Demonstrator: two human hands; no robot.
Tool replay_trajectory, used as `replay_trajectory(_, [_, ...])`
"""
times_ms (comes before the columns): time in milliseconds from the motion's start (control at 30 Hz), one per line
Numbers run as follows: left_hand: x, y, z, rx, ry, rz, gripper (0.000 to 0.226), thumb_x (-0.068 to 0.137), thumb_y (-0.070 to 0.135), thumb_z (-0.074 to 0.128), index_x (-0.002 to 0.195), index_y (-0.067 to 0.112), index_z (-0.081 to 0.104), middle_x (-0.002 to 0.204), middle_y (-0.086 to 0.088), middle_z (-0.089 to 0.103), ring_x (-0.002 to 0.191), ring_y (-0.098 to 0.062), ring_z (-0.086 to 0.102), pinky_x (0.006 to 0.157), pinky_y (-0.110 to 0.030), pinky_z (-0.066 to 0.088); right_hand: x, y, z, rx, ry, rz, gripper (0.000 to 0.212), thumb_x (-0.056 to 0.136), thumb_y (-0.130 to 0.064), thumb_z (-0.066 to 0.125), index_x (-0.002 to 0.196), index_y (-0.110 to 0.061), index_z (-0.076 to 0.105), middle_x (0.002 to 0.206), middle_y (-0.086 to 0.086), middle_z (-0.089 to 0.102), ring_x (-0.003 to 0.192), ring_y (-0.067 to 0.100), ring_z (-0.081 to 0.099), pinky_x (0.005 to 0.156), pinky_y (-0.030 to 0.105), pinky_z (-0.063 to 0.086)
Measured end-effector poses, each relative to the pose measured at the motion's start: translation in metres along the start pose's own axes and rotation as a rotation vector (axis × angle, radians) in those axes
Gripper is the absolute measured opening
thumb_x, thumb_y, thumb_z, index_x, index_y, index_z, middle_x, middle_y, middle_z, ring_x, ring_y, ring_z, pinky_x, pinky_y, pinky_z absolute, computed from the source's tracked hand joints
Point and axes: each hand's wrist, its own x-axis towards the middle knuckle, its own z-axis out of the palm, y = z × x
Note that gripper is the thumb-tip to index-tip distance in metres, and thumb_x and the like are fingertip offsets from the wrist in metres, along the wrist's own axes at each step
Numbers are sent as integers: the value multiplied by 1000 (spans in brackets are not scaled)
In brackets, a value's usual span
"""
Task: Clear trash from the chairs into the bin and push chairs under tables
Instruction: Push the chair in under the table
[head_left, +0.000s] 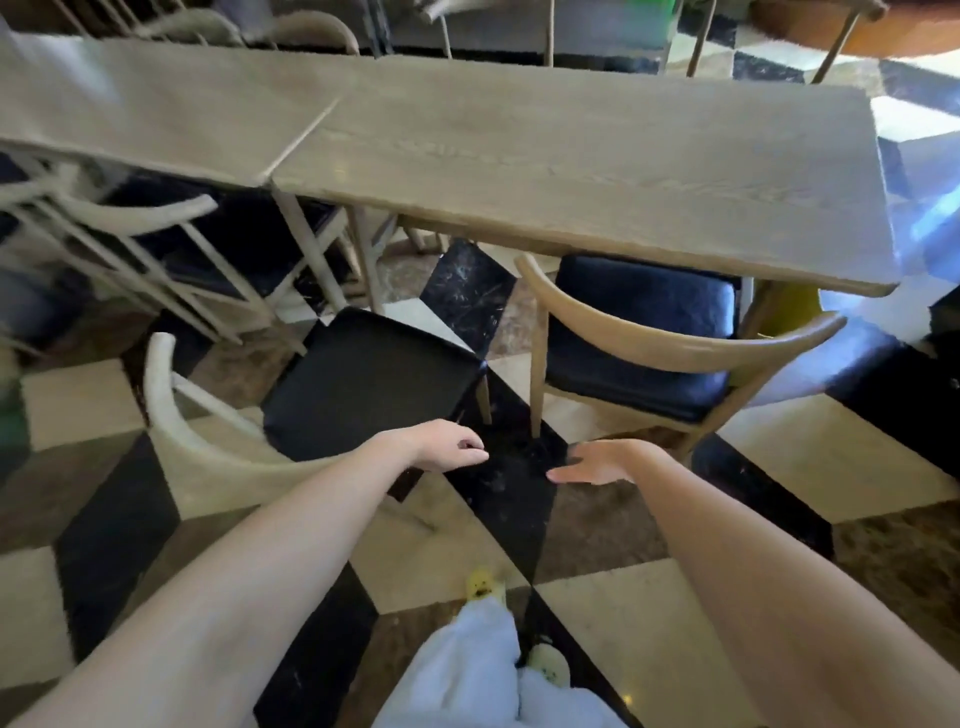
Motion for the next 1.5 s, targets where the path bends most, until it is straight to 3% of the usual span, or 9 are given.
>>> replay_trajectory(233, [-77,-91,15,-96,1,-194,45,97,49,38,129,24,57,130,3,57,119,-19,54,102,-31,42,-14,-106,2,-129,-192,-127,69,89,-51,54,144,-13,37,144,8,47,124,25,54,105,42,42])
replay_trajectory(333, [-103,-134,21,-159,32,-276,42,96,50,40,126,27,59,124,4,59,112,-15,57,100,-32,45,-11,-158,-1,-173,-232,-166,66,90,-46,56,144,-13,36,145,8,46,125,25,54,107,46,42])
replay_trajectory(433, [-125,-182,24,-228,56,-312,30,94,50,43,105,32,63,112,1,63,100,-13,60,96,-37,51,-10,-210,-5,-224,-237,-202,66,89,-46,58,142,-13,38,144,7,47,125,23,53,106,46,42])
replay_trajectory(600, [-155,-261,10,-253,123,-346,32,96,43,46,110,21,64,105,0,66,94,-13,62,91,-33,52,4,-296,-14,-279,-211,-245,63,85,-45,62,139,-16,45,140,4,51,123,22,53,103,42,45])
replay_trajectory(700, [-157,-313,1,-302,216,-339,30,93,39,53,117,22,60,119,1,62,106,-14,60,97,-38,51,13,-347,-7,-256,-144,-271,60,86,-51,58,134,-14,51,134,4,56,119,22,55,102,42,46])
replay_trajectory(900, [-142,-385,-15,-258,372,-184,56,88,36,63,140,22,44,146,1,34,133,-19,39,109,-38,38,27,-416,44,-47,-86,-274,69,80,-76,33,112,-23,64,107,-1,64,102,21,59,99,42,45])
replay_trajectory(1067, [-123,-431,-20,-119,364,-27,55,85,39,66,136,23,52,143,5,41,136,-15,35,114,-39,31,45,-442,93,99,111,-230,72,84,-74,32,129,-20,47,124,2,56,107,22,56,96,39,45])
replay_trajectory(1300, [-98,-468,-25,-30,380,198,50,79,38,73,125,26,61,130,6,58,129,-14,40,117,-38,23,45,-451,119,3,511,-226,54,81,-67,51,113,-24,54,107,-4,62,97,18,56,92,35,38])
replay_trajectory(1500, [-85,-475,-41,180,375,257,38,78,30,74,115,26,66,117,9,65,119,-10,51,120,-37,10,58,-449,130,158,621,-192,35,80,-55,61,108,-33,62,98,-10,65,94,16,56,84,32,40])
